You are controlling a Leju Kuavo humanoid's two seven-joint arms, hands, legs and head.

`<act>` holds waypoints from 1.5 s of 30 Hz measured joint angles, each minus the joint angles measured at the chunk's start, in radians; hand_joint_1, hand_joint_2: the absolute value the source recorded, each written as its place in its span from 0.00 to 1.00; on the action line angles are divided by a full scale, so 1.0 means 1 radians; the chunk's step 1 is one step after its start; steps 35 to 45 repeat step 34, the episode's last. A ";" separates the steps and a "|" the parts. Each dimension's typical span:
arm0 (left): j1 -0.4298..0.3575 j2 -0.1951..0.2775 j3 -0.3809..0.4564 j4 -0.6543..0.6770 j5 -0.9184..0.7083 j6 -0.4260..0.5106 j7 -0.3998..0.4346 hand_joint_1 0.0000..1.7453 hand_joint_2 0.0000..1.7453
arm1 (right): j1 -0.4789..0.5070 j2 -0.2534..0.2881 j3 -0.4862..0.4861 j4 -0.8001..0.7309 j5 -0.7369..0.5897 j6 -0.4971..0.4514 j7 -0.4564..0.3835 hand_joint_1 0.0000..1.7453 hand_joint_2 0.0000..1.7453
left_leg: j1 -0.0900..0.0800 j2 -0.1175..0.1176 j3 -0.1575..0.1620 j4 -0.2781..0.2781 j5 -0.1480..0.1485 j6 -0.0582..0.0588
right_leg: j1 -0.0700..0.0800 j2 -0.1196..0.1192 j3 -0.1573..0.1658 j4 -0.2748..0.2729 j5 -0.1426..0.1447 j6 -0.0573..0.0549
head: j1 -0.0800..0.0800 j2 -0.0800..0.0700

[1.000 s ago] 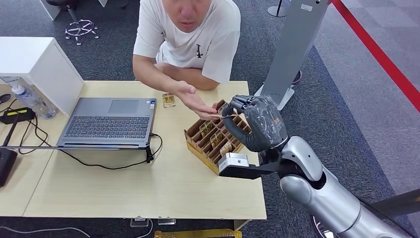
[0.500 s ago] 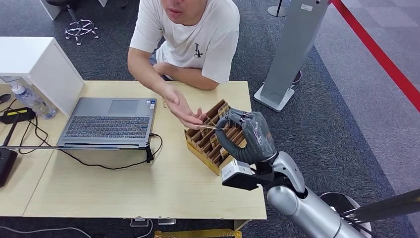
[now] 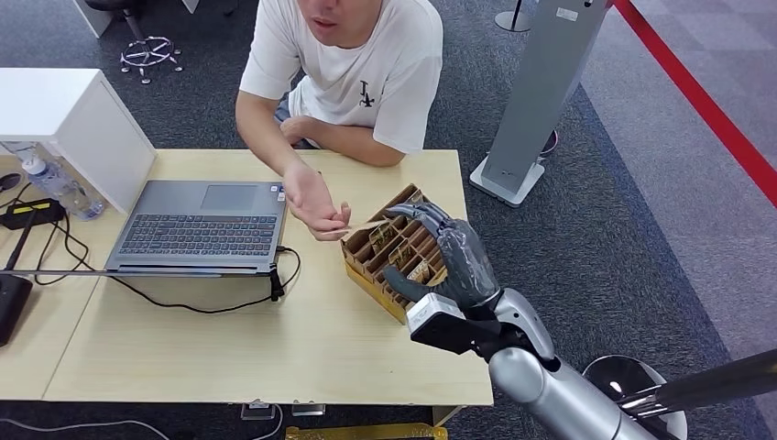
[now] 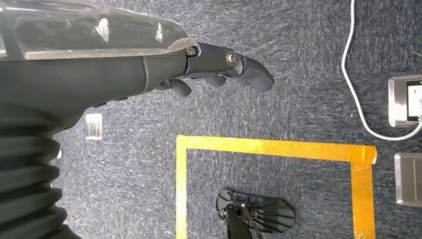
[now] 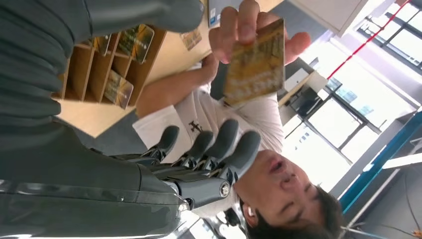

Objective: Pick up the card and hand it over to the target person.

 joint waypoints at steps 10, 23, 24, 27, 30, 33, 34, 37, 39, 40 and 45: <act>0.001 -0.005 0.006 0.001 0.010 0.002 0.016 0.00 0.00 | 0.097 -0.035 -0.142 0.105 -0.475 0.142 0.072 0.00 1.00 | 0.000 -0.002 0.001 -0.001 0.001 0.001 | 0.000 -0.002 0.002 -0.002 0.000 0.000 | 0.000 0.000; -0.001 -0.013 0.009 -0.001 0.016 0.023 0.046 0.00 0.00 | 0.252 -0.111 -0.257 0.023 -0.594 0.129 0.118 0.00 1.00 | 0.000 -0.003 0.000 0.000 0.000 0.000 | 0.000 -0.003 0.000 -0.001 -0.001 0.000 | 0.000 0.000; -0.001 -0.013 0.008 -0.002 0.016 0.022 0.046 0.00 0.00 | 0.257 -0.113 -0.258 0.018 -0.592 0.128 0.120 0.00 1.00 | 0.000 -0.003 0.000 0.000 0.000 0.001 | 0.000 -0.003 0.000 -0.001 0.000 0.000 | 0.000 0.000; -0.001 -0.012 0.006 -0.001 0.013 0.019 0.041 0.00 0.00 | 0.271 -0.114 -0.261 0.005 -0.576 0.125 0.135 0.00 1.00 | -0.001 -0.002 -0.001 0.000 0.000 0.000 | 0.000 -0.002 0.000 0.000 0.000 0.000 | 0.000 0.000; -0.001 -0.011 0.001 0.000 0.008 0.014 0.036 0.00 0.00 | 0.277 -0.112 -0.263 -0.003 -0.562 0.124 0.143 0.00 1.00 | 0.000 -0.002 -0.001 0.000 0.000 0.000 | 0.000 -0.002 -0.001 0.000 -0.001 0.000 | 0.000 0.000; -0.001 -0.010 -0.002 0.000 0.005 0.013 0.035 0.00 0.00 | 0.280 -0.112 -0.268 -0.011 -0.558 0.123 0.144 0.00 1.00 | 0.000 -0.001 0.000 0.000 0.000 0.000 | 0.000 -0.001 -0.001 0.000 -0.001 0.000 | 0.000 0.000; -0.001 -0.010 -0.002 0.000 0.004 0.013 0.035 0.00 0.00 | 0.281 -0.112 -0.269 -0.013 -0.557 0.123 0.144 0.00 1.00 | 0.000 -0.001 0.000 0.000 -0.001 0.000 | 0.000 -0.001 -0.001 0.000 -0.001 0.000 | 0.000 0.000; -0.001 -0.010 -0.002 0.000 0.004 0.013 0.035 0.00 0.00 | 0.281 -0.112 -0.269 -0.013 -0.557 0.123 0.144 0.00 1.00 | 0.000 -0.001 0.000 0.000 -0.001 0.000 | 0.000 -0.001 -0.001 0.000 -0.001 0.000 | 0.000 0.000; -0.001 -0.010 -0.002 0.000 0.004 0.013 0.035 0.00 0.00 | 0.281 -0.112 -0.269 -0.013 -0.557 0.123 0.144 0.00 1.00 | 0.000 -0.001 0.000 0.000 -0.001 0.000 | 0.000 -0.001 -0.001 0.000 -0.001 0.000 | 0.000 0.000; -0.001 -0.010 -0.002 0.000 0.004 0.013 0.035 0.00 0.00 | 0.281 -0.112 -0.269 -0.013 -0.557 0.123 0.144 0.00 1.00 | 0.000 -0.001 0.000 0.000 -0.001 0.000 | 0.000 -0.001 -0.001 0.000 -0.001 0.000 | 0.000 0.000; -0.001 -0.010 -0.002 0.000 0.004 0.013 0.035 0.00 0.00 | 0.281 -0.112 -0.269 -0.013 -0.557 0.123 0.144 0.00 1.00 | 0.000 -0.001 0.000 0.000 -0.001 0.000 | 0.000 -0.001 -0.001 0.000 -0.001 0.000 | 0.000 0.000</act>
